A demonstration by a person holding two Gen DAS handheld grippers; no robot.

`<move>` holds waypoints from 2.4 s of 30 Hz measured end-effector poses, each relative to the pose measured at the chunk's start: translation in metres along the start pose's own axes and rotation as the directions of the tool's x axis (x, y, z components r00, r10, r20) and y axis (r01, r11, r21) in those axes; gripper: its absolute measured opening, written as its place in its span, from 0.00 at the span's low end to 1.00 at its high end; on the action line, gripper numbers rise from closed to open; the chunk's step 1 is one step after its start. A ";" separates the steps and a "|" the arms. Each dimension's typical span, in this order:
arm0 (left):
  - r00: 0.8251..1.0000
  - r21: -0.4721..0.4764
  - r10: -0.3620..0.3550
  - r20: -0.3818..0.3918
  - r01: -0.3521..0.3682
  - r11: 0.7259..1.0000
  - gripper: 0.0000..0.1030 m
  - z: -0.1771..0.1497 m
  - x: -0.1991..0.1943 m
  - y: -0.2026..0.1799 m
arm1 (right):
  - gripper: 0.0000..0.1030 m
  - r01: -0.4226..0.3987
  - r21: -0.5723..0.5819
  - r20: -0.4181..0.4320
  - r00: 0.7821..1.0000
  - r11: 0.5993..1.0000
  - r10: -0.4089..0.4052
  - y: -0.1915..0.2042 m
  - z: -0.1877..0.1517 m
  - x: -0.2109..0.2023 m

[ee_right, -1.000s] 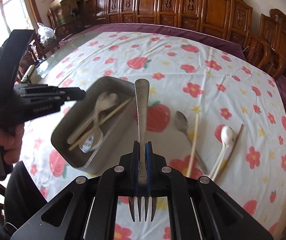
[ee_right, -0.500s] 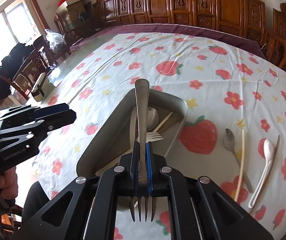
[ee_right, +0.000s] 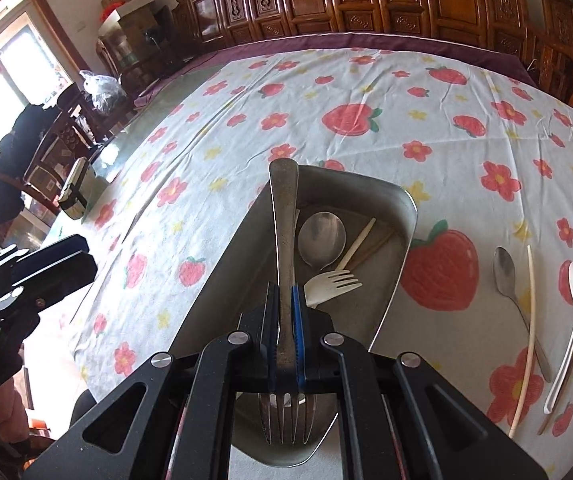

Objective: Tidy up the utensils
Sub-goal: 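Lower both forks into the grey tray and open both tools, then move the right tool to the pile and grasp the white plastic spoon, then grasp a wooden chopstick with the left tool while the right holds the white spoon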

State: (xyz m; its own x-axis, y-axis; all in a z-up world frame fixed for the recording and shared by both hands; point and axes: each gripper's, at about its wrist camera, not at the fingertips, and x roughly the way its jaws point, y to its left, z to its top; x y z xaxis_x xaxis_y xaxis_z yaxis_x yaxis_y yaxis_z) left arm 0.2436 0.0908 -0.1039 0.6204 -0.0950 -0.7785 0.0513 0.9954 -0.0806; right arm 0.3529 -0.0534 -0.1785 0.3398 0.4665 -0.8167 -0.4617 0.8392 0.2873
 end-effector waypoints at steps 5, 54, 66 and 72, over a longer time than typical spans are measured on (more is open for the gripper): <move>1.000 -0.002 0.001 0.004 -0.001 1.000 0.22 -0.002 -0.003 -0.001 | 0.11 -0.021 -0.007 0.034 0.999 1.000 0.022 -0.004 0.000 -0.012; 0.993 0.141 -0.104 -0.050 0.110 0.984 0.79 -0.018 0.035 -0.146 | 0.09 0.328 0.117 -0.056 0.944 0.937 -0.324 -0.233 -0.049 -0.023; 0.994 0.178 -0.094 -0.063 0.103 0.979 0.79 -0.021 0.036 -0.174 | 0.07 0.266 0.129 0.048 0.960 0.955 -0.274 -0.198 -0.082 -0.088; 0.991 0.188 -0.119 -0.067 0.130 0.974 0.79 -0.028 0.043 -0.198 | 0.08 0.240 0.143 0.100 0.962 0.960 -0.256 -0.188 -0.115 -0.137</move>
State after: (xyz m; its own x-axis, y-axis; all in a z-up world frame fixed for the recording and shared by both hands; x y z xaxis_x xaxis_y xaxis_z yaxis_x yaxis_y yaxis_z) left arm 0.2387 -0.1107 -0.1390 0.5557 -0.2132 -0.8036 0.2777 0.9587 -0.0623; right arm 0.2994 -0.3072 -0.1784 0.5267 0.2620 -0.8087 -0.2444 0.9578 0.1511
